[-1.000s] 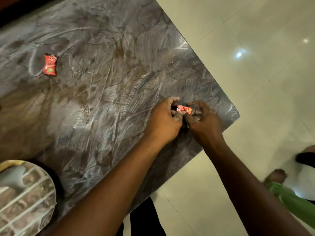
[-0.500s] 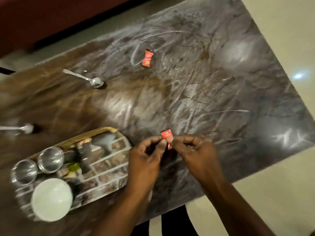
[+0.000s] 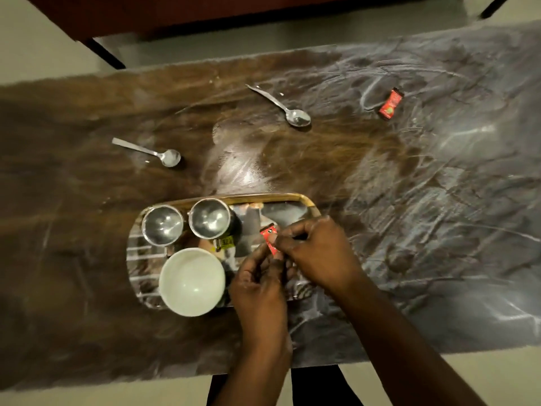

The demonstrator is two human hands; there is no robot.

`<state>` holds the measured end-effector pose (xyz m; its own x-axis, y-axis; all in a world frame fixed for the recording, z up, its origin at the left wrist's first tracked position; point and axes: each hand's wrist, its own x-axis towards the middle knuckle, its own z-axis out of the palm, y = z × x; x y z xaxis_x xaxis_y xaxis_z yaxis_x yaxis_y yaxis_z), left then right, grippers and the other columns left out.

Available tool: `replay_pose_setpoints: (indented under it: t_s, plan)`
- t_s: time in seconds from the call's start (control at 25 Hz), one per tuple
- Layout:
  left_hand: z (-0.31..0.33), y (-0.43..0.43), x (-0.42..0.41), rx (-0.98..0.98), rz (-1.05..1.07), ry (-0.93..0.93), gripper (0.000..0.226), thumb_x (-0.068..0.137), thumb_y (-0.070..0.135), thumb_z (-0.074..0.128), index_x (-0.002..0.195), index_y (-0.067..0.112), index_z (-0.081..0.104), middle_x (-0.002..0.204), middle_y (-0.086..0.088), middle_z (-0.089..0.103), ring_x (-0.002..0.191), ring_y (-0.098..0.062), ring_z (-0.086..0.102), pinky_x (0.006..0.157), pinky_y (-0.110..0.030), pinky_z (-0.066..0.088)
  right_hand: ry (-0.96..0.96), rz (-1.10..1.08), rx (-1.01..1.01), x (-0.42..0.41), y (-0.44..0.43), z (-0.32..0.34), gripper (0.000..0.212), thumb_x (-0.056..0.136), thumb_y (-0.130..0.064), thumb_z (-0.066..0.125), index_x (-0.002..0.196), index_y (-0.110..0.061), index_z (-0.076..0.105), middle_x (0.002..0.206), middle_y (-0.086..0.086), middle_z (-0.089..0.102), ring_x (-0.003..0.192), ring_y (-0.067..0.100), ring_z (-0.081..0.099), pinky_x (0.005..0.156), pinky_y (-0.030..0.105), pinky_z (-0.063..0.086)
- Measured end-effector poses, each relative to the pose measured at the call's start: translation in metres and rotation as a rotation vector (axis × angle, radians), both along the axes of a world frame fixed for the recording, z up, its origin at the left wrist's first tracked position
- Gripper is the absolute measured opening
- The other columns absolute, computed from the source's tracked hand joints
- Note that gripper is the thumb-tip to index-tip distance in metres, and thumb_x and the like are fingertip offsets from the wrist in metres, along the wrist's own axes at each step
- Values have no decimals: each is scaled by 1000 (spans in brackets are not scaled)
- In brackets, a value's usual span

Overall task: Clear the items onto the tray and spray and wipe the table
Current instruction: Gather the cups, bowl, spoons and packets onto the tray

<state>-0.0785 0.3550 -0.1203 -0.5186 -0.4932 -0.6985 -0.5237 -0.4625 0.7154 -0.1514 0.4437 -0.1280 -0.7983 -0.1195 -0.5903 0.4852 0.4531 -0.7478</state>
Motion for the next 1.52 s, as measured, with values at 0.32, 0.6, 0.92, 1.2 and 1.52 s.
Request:
replay_pose_setpoints:
  t_s: [0.32,0.6,0.92,1.2,1.52]
  plan:
    - [-18,3,-22,55,234,-153,14,98,-3,71,109,5,75,83,-3,80,78,-17,77,70,-24,63,10,-46,170,-21,-33,-18,15,93,-33,80,94,-19,82,69,2,77,50,22,72,53,33,59]
    - [-16,0,-23,116,272,-144,16,100,-5,68,113,2,73,92,-10,79,80,-19,77,60,-18,63,97,-94,212,-17,-33,-20,9,93,-27,80,87,-21,76,73,1,77,56,23,73,59,47,64]
    - [-4,16,-32,49,123,-144,22,97,-8,63,112,6,72,100,-25,79,83,-33,73,76,-45,61,150,-179,201,-49,21,4,27,90,-46,80,91,-19,78,63,-8,75,48,0,67,48,20,51]
    - [8,31,-53,81,-37,-19,24,99,-7,63,88,13,71,81,-17,71,68,-28,64,58,-31,52,343,-333,557,-180,136,-5,38,100,-25,68,134,-7,63,110,10,74,106,29,71,89,27,52]
    - [7,30,-56,34,-14,-58,20,98,-4,65,93,14,73,85,-12,77,66,-17,69,51,-28,56,266,-172,641,-226,144,-31,50,89,-33,83,129,-8,65,122,13,75,115,31,71,96,39,59]
